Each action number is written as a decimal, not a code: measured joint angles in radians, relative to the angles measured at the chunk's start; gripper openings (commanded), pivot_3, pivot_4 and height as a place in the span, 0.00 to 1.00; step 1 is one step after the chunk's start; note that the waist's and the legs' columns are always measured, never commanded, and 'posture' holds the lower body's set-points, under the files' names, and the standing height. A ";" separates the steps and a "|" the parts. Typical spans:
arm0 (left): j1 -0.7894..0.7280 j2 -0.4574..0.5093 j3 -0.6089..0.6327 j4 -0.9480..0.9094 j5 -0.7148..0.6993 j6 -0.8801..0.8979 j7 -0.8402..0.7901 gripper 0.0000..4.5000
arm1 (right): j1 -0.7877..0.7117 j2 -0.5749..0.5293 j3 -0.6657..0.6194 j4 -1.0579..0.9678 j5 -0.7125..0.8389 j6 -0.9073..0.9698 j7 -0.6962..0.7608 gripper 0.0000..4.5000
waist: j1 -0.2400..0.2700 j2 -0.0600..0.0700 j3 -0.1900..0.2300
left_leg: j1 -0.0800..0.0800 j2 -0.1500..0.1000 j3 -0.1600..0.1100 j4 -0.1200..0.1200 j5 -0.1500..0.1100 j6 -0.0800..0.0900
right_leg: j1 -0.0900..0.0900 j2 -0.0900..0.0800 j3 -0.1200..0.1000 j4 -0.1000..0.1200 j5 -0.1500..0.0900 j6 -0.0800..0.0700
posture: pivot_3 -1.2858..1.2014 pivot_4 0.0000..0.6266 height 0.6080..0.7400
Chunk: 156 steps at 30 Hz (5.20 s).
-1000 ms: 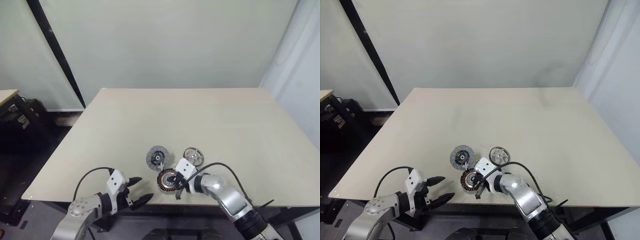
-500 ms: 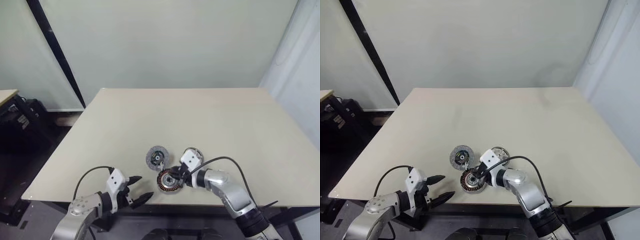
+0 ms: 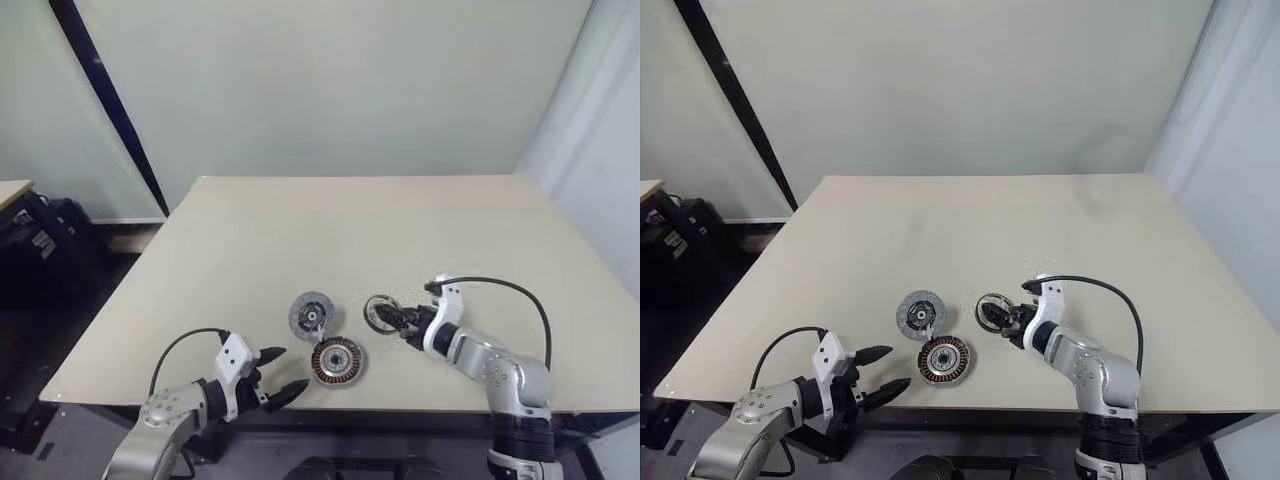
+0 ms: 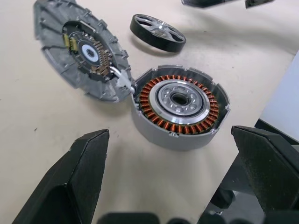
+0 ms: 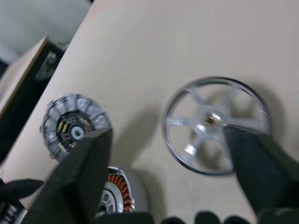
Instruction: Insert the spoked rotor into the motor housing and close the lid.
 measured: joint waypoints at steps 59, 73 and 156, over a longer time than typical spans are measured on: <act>-0.014 -0.017 -0.002 0.000 0.002 -0.009 0.005 1.00 | -0.191 0.008 -0.035 0.468 0.110 -0.070 -0.088 0.99 | -0.026 0.004 -0.001 | 0.001 0.003 0.002 -0.001 0.001 0.002 | -0.001 0.002 -0.002 -0.001 0.003 -0.004 | 0.52 0.00 1.00; -0.007 -0.018 -0.002 0.000 0.002 -0.014 0.015 1.00 | -0.194 0.029 -0.041 0.495 0.110 -0.067 -0.092 0.66 | -0.027 0.004 -0.001 | 0.001 0.003 0.002 -0.001 0.001 0.002 | -0.001 0.002 -0.002 -0.001 0.003 -0.004 | 0.52 0.00 1.00; -0.010 0.042 0.044 0.005 -0.019 0.040 -0.029 1.00 | 0.035 0.081 0.115 -0.017 0.330 0.396 -0.171 0.94 | -0.027 0.007 -0.003 | 0.000 0.005 0.002 -0.001 -0.002 -0.003 | -0.004 0.001 -0.003 -0.003 0.003 -0.004 | 0.52 0.00 1.00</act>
